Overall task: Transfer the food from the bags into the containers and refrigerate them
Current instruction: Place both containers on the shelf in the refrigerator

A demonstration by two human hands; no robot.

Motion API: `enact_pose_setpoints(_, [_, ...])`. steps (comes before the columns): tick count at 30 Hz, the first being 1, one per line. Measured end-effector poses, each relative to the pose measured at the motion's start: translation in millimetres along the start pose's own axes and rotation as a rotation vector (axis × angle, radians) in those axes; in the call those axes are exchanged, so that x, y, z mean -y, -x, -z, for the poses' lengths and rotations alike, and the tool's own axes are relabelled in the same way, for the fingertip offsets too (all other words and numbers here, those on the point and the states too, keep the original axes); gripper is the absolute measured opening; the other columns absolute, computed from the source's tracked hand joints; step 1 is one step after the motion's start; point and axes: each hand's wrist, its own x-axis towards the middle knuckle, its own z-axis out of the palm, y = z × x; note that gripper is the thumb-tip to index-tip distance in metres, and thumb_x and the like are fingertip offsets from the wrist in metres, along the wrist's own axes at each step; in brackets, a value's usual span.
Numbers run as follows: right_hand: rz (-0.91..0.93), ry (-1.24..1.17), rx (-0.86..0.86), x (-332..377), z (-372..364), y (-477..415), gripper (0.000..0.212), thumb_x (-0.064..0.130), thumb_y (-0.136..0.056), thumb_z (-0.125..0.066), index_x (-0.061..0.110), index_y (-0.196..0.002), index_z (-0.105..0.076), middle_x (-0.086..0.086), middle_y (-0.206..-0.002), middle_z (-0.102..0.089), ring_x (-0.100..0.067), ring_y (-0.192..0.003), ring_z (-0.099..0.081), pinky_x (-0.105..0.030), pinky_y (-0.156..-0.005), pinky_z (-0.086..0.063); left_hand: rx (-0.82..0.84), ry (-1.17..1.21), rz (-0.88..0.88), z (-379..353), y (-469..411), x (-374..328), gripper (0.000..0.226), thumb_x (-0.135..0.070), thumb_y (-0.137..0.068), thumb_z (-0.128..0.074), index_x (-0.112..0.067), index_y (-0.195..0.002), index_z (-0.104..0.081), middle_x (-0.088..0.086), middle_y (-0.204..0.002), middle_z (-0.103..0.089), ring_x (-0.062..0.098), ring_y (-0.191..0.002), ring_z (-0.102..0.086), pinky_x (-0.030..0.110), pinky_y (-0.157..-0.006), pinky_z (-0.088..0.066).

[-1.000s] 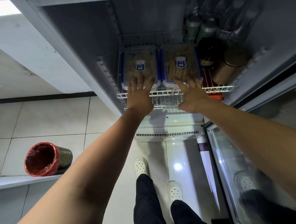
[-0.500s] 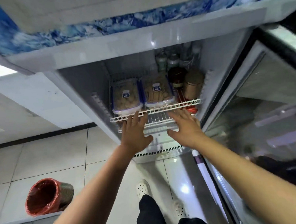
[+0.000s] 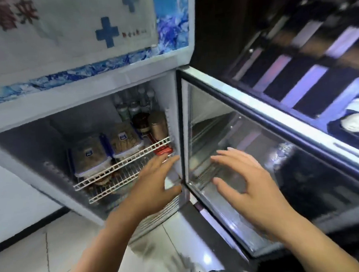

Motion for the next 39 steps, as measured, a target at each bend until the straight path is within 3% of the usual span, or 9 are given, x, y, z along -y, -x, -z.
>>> enact_pose_setpoints(3, [0.004,0.155,-0.187,15,52,24,0.047,0.041,-0.085,-0.060,0.025,-0.129,-0.063,0.009,-0.137,-0.056,-0.012,-0.138,-0.041,-0.036,-0.117,-0.030,0.016,-0.033,-0.180,14,-9,-38,0.081,-0.054,-0.080,-0.053,-0.039,-0.154,-0.024,0.000,-0.164,-0.019,0.021,-0.152,-0.013,0.043,-0.122,-0.017])
enact_pose_setpoints(6, [-0.092,0.359,-0.268,17,89,40,0.053,0.048,-0.083,-0.056,0.024,-0.130,-0.063,0.001,-0.134,-0.058,-0.022,-0.132,-0.047,-0.048,-0.111,-0.036,0.054,-0.097,-0.336,15,-2,-74,0.081,-0.051,-0.086,-0.060,-0.038,-0.155,-0.019,0.001,-0.166,-0.013,0.021,-0.153,-0.008,0.042,-0.123,-0.014])
enact_pose_setpoints(11, [-0.444,0.720,-0.182,-6,135,59,0.061,0.053,-0.085,-0.055,0.029,-0.141,-0.050,-0.001,-0.141,-0.054,-0.026,-0.132,-0.044,-0.046,-0.106,-0.039,0.158,-0.060,-0.484,-5,31,-104,0.086,-0.048,-0.088,-0.062,-0.045,-0.155,-0.008,-0.007,-0.167,0.002,0.018,-0.153,0.008,0.042,-0.124,-0.006])
enact_pose_setpoints(15, [-0.642,0.747,-0.085,-20,138,71,0.058,0.047,-0.087,-0.059,0.030,-0.141,-0.048,0.000,-0.145,-0.051,-0.028,-0.129,-0.048,-0.045,-0.099,-0.043,0.220,-0.044,-0.522,-15,51,-113,0.090,-0.050,-0.087,-0.063,-0.043,-0.155,-0.004,-0.006,-0.167,0.006,0.020,-0.153,0.011,0.046,-0.124,-0.005])
enact_pose_setpoints(23, [-0.638,0.635,-0.209,-20,124,80,0.057,0.041,-0.085,-0.062,0.032,-0.140,-0.052,0.002,-0.143,-0.050,-0.029,-0.127,-0.044,-0.044,-0.105,-0.036,0.162,-0.104,-0.508,-3,41,-139,0.093,-0.039,-0.090,-0.062,-0.038,-0.157,0.002,-0.004,-0.167,0.008,0.024,-0.153,0.011,0.046,-0.124,-0.004])
enact_pose_setpoints(28, [-0.576,0.536,-0.047,2,130,95,0.062,0.041,-0.084,-0.063,0.033,-0.144,-0.048,0.009,-0.140,-0.049,-0.019,-0.115,-0.040,-0.034,-0.097,-0.038,0.141,-0.101,-0.572,4,21,-171,0.085,-0.019,-0.091,-0.055,-0.031,-0.158,-0.005,-0.001,-0.167,0.000,0.024,-0.154,0.003,0.045,-0.124,-0.008])
enact_pose_setpoints(31, [-0.525,0.607,0.086,26,129,100,0.064,0.047,-0.083,-0.061,0.039,-0.145,-0.045,0.012,-0.142,-0.049,-0.018,-0.121,-0.047,-0.029,-0.093,-0.041,0.120,-0.013,-0.662,7,20,-183,0.078,-0.001,-0.090,-0.048,-0.025,-0.158,-0.018,0.001,-0.166,-0.013,0.019,-0.153,-0.010,0.040,-0.124,-0.013])
enact_pose_setpoints(35, [-0.415,0.679,0.244,64,129,102,0.065,0.057,-0.085,-0.057,0.041,-0.146,-0.043,0.015,-0.143,-0.052,-0.011,-0.129,-0.049,-0.026,-0.098,-0.039,0.104,-0.017,-0.721,7,18,-178,0.054,-0.015,-0.098,-0.044,-0.021,-0.152,-0.035,0.002,-0.156,-0.036,0.019,-0.145,-0.028,0.042,-0.121,-0.022])
enact_pose_setpoints(39, [-0.244,0.573,0.429,69,139,105,0.054,0.057,-0.089,-0.055,0.047,-0.141,-0.047,0.026,-0.140,-0.051,0.004,-0.123,-0.049,-0.017,-0.100,-0.038,0.108,-0.058,-0.705,9,23,-147,0.045,-0.029,-0.105,-0.037,-0.030,-0.149,-0.042,-0.009,-0.159,-0.034,0.011,-0.150,-0.018,0.044,-0.121,-0.018])
